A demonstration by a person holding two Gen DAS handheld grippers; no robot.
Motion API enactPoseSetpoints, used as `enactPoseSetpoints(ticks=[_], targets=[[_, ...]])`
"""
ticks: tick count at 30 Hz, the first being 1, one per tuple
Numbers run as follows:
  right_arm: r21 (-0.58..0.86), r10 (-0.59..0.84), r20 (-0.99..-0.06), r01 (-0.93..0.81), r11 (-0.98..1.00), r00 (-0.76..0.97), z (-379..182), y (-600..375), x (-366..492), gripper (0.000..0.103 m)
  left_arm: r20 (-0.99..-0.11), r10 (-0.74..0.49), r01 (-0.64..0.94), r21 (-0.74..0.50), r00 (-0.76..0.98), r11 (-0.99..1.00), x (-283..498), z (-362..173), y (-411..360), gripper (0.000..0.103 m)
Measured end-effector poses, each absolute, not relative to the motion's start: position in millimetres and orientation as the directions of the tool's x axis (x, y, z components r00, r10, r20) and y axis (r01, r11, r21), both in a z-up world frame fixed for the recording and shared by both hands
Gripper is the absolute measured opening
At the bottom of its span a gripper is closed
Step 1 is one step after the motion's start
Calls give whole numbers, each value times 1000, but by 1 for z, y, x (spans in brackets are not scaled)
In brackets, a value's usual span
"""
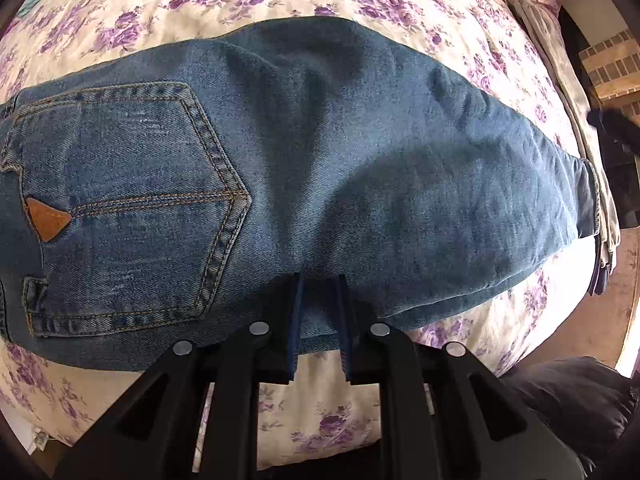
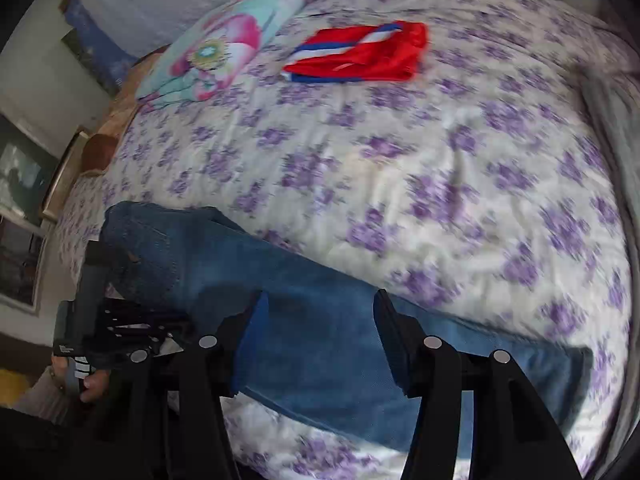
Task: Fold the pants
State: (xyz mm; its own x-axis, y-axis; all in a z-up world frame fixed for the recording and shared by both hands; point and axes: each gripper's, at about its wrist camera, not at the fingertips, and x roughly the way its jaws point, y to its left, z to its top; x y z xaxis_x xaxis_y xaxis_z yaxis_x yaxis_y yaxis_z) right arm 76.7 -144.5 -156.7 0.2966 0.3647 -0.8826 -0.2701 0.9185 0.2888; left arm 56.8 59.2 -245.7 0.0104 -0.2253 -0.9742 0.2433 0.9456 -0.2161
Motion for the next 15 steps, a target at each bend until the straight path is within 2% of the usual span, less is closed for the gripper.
enactPoseSetpoints(ticks=[1,4,9,10,11,13,15], targets=[[313,406,-874,-329,891,266,-159,-120,94,61,-975,-220,245,-210,15,946,57,-247,57,15],[399,498,-858,-447,801,128,-176,-55,132,62,-976,-219,235,-208,22,950,56,-248,53,15],[388,468,-884,-565,728,-3,-214,8,171,61,-968,-248,195,-238,26,951,51,-249,61,15],[391,468,-884,-568,724,-12,-219,11,173,58,-967,-254,185,-245,26,952,51,-249,62,15],[418,483,-875,-562,714,-37,-221,15,178,48,-965,-262,174,-254,26,952,50,-250,66,15],[492,524,-844,-546,678,-109,-226,21,184,34,-962,-273,157,-266,26,951,50,-251,68,15],[508,527,-838,-551,662,-140,-229,28,189,30,-959,-281,144,-275,23,951,49,-252,70,15]])
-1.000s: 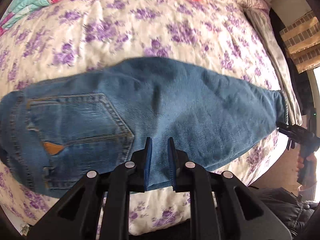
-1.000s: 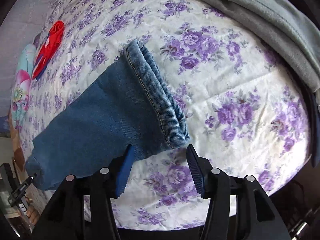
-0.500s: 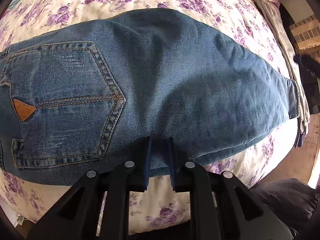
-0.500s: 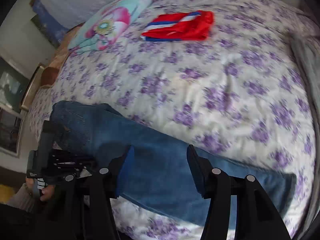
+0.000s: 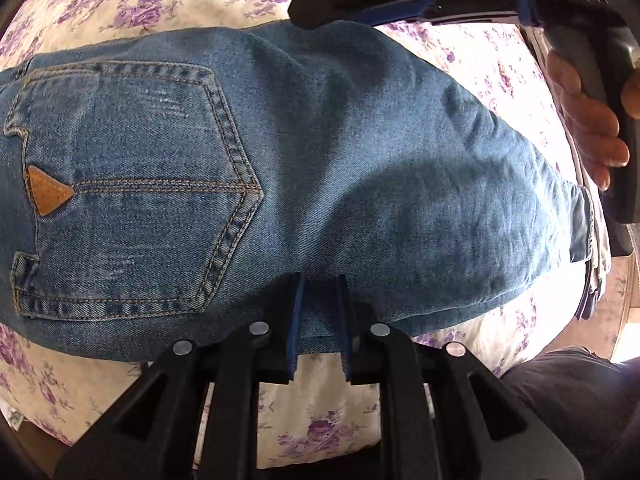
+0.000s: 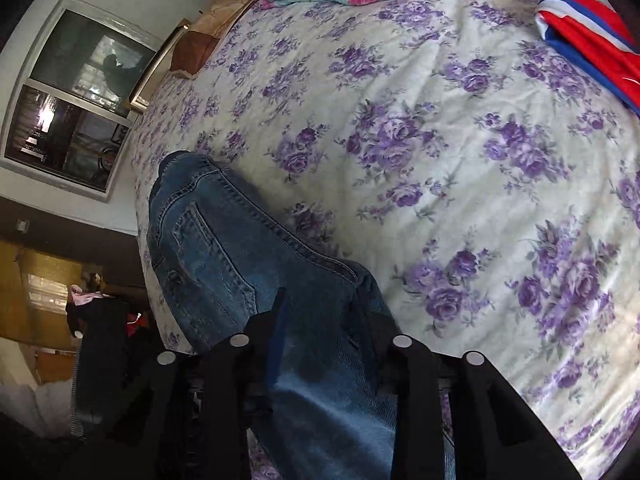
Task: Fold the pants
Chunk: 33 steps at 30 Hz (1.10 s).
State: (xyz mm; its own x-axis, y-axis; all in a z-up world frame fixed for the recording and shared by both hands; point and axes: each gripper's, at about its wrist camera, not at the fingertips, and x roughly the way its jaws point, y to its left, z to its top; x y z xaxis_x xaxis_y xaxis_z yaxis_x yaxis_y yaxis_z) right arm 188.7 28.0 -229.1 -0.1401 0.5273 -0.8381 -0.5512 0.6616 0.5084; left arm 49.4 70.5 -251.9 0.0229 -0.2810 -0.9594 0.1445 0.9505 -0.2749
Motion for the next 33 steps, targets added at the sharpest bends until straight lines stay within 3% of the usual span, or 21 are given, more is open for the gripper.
enactPoseSetpoints(ticks=[5,6,7,8,11,15,19,21,23,25,30,31,32,33], targets=[[483,442,-869,-573,662,-223,-248,39,190,32,-955,-298,119,-295,8,948,57,-254,82,15],[484,439,-869,-576,659,-228,-249,40,190,30,-954,-300,116,-298,6,948,58,-254,84,15],[483,443,-868,-581,655,-223,-249,40,189,14,-953,-302,114,-299,5,947,59,-254,85,15],[481,456,-867,-583,654,-204,-246,40,189,10,-953,-302,114,-300,2,947,62,-254,89,15],[426,453,-885,-585,690,-110,-231,41,188,7,-954,-299,115,-297,0,948,65,-252,92,15],[316,368,-929,-610,726,-43,-253,51,185,7,-960,-280,127,-277,6,952,62,-252,90,15],[417,448,-890,-558,717,-88,-264,42,197,11,-964,-267,134,-264,2,955,65,-250,90,15],[447,463,-880,-520,728,-109,-254,30,198,18,-959,-281,128,-282,-21,951,68,-247,94,15],[395,449,-893,-507,766,-18,-229,11,197,35,-955,-297,121,-298,-28,947,74,-237,97,15],[320,435,-891,-502,804,128,-194,-16,190,37,-955,-296,142,-292,14,946,84,-219,101,15],[324,465,-843,-433,841,272,-137,-90,153,37,-954,-290,184,-273,71,944,132,-199,92,15],[338,473,-839,-423,841,270,-133,-100,141,32,-957,-284,195,-267,63,944,143,-203,87,15],[349,480,-838,-419,838,262,-130,-110,127,21,-960,-276,207,-260,53,943,153,-208,80,15],[356,484,-838,-418,836,253,-129,-117,114,19,-962,-269,211,-255,41,944,162,-213,76,15]])
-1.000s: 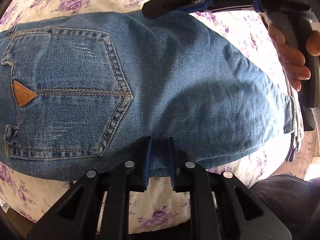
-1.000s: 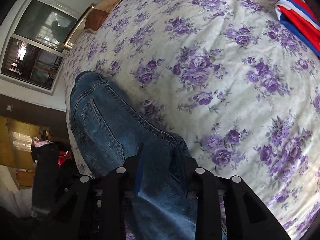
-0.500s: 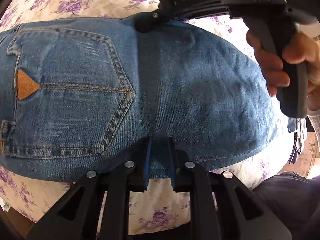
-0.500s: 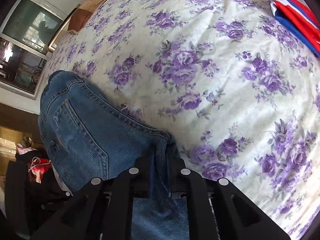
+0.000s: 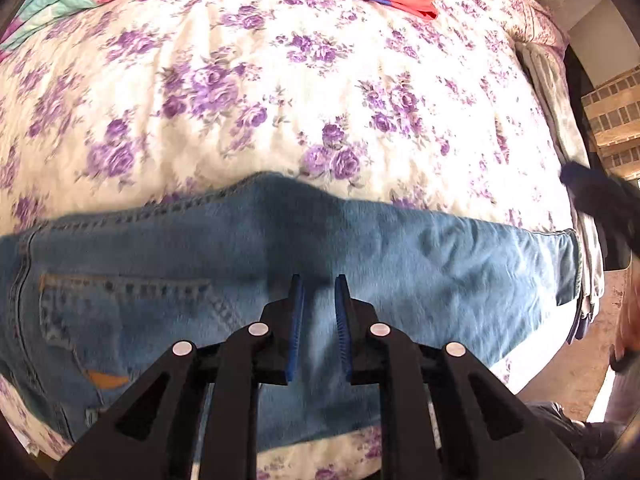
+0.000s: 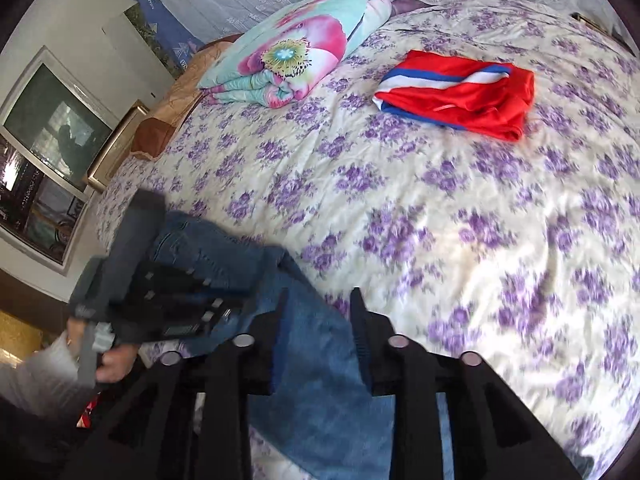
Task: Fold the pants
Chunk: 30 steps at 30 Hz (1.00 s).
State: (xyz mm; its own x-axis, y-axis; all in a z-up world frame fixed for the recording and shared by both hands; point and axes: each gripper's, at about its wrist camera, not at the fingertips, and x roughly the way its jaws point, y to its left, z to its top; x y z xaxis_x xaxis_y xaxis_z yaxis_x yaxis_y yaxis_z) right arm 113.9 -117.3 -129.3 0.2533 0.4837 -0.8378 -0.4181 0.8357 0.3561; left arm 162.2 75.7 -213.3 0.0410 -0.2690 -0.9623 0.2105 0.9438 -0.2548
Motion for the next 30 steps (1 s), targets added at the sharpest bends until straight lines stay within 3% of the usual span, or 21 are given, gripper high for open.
enactPoseSetpoints(ticks=[7,11,16,19,20,24,27,30], targets=[[382,482,-864,-429,818,149,-192,-84,27,17,-975,-221,252,-213,4,944,184,-236,59,15],[287,346,-934,-384,877,93,-251,-71,15,11,-973,-229,262,-216,19,941,177,-237,59,17],[345,404,-898,-294,891,172,-224,-93,9,12,-982,-187,264,-179,8,948,161,-229,49,16],[406,428,-848,-136,904,312,-193,-153,-10,41,-976,-212,359,-182,48,915,135,-203,28,15],[422,414,-835,-61,904,363,-187,-178,-21,45,-967,-252,384,-217,41,897,124,-196,20,15],[456,308,-833,256,853,459,-190,-270,-79,46,-948,-318,466,-294,-28,835,88,-200,-19,16],[484,271,-846,449,751,459,-214,-319,-119,49,-965,-249,511,-255,-81,821,69,-229,-44,16],[599,323,-782,503,623,533,-240,-343,-139,49,-977,-208,549,-196,-41,812,62,-234,-53,16]])
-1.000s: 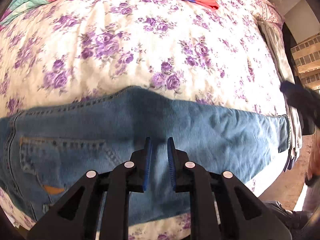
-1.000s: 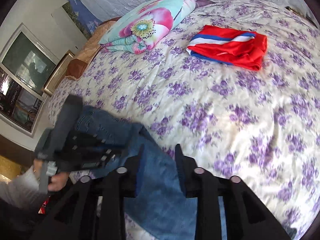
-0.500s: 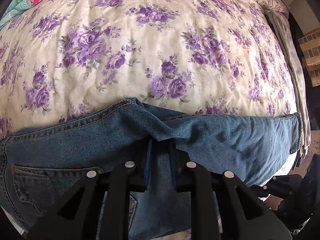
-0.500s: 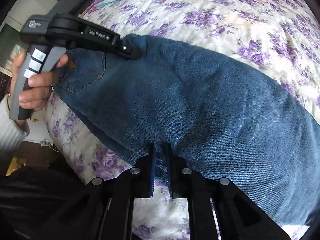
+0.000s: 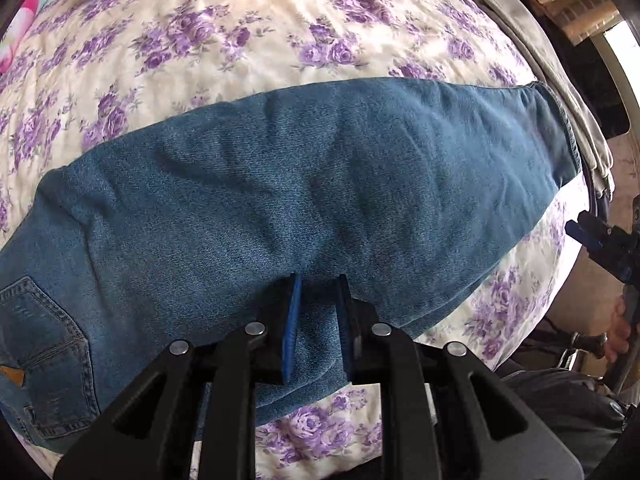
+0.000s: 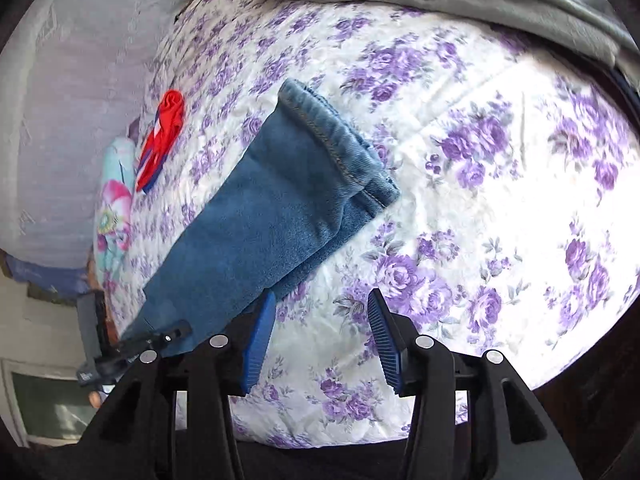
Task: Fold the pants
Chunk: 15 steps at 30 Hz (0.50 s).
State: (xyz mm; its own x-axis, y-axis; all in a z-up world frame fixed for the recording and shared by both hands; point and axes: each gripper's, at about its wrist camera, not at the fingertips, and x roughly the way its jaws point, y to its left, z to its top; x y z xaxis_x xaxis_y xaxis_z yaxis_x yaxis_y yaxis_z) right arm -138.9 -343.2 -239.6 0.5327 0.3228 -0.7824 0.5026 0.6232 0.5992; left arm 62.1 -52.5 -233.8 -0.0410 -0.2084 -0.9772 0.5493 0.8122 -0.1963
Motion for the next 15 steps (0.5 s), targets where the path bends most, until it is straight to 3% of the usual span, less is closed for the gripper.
enactPoseSetpoints(ticks=[3,7,9,10,15], targets=[[690,352,-708,494,529,612,-258,-355,-137,57,-973,-221,531,-222,-67,817,65,-234,-50,18],[783,381,-612,462,416,693,-285,-366,-112,57,-961,-262,480,-273,-93,833,70,-235,-39,18],[792,380,-596,441,422,708,-287,-369,-92,40,-960,-262,469,-278,-100,838,71,-234,-35,18],[785,379,-601,430,446,704,-286,-369,-83,17,-962,-254,466,-273,-103,841,72,-232,-36,18],[712,344,-672,442,546,656,-269,-364,-76,16,-951,-296,508,-298,-87,808,70,-202,-54,18]])
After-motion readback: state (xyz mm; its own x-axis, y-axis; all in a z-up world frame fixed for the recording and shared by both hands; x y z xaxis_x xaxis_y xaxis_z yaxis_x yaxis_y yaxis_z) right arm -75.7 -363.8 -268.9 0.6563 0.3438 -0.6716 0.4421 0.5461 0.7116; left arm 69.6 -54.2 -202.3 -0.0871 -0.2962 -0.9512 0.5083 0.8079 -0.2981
